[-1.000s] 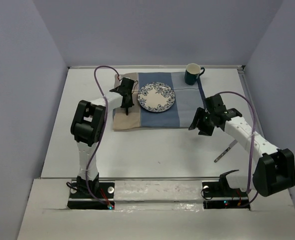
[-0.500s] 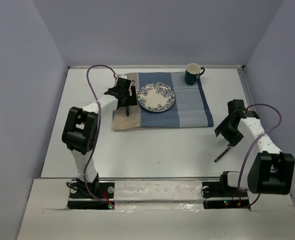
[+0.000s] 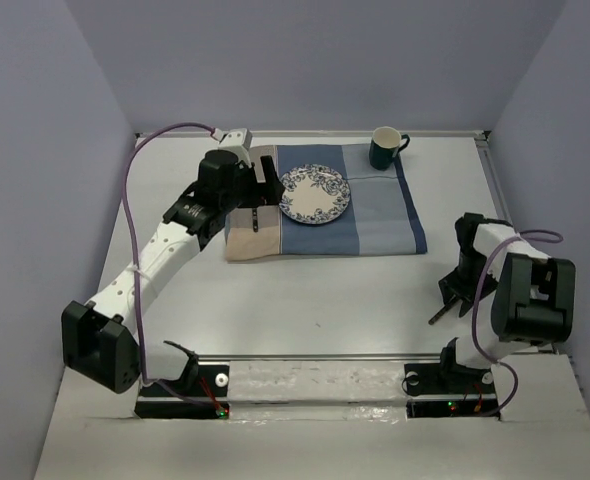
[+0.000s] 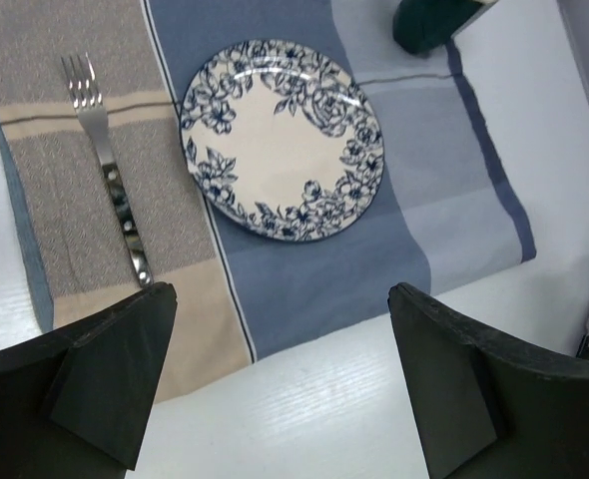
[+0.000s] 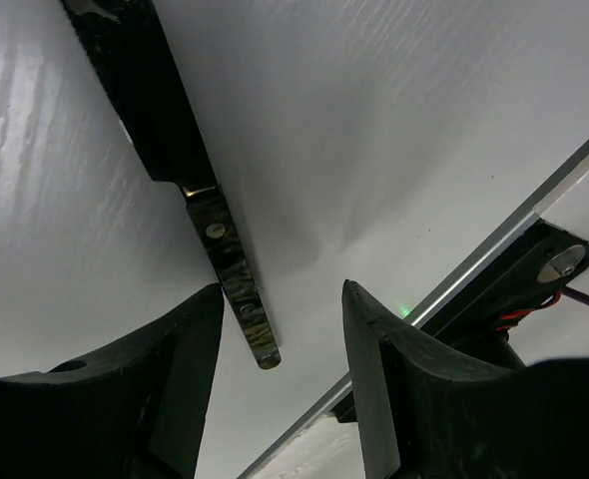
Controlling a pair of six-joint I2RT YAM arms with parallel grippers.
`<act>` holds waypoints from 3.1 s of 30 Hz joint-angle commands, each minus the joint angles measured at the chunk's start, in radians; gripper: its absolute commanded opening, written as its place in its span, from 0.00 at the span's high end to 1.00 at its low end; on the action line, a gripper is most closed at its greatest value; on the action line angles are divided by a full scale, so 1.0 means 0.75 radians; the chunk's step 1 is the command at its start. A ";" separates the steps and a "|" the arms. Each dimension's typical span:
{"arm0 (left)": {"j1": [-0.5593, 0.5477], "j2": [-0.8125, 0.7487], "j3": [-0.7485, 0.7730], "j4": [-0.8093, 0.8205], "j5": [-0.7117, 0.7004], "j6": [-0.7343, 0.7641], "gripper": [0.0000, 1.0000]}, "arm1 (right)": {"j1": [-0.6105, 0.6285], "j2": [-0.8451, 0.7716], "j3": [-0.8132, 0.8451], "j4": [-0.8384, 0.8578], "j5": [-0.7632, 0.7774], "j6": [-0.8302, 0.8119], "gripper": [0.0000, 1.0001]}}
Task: Set the dinner table for one person
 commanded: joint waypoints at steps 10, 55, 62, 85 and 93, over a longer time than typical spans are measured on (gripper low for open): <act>0.005 -0.136 -0.059 -0.213 0.040 0.096 0.01 | -0.010 0.062 -0.041 0.274 0.028 0.090 1.00; 0.003 -0.189 0.131 -0.256 -0.097 -0.030 0.01 | 0.541 1.016 1.508 0.188 -0.502 -0.870 1.00; 0.003 -0.179 0.129 -0.250 -0.085 -0.034 0.01 | 0.541 1.102 1.587 0.113 -0.416 -0.835 0.95; 0.003 -0.171 0.360 -0.268 -0.146 0.035 0.01 | 0.577 -0.027 1.091 0.775 -0.852 -0.667 0.33; 0.005 -0.271 0.628 -0.242 -0.281 0.035 0.01 | 0.577 -0.718 0.624 1.297 -0.614 -0.628 0.00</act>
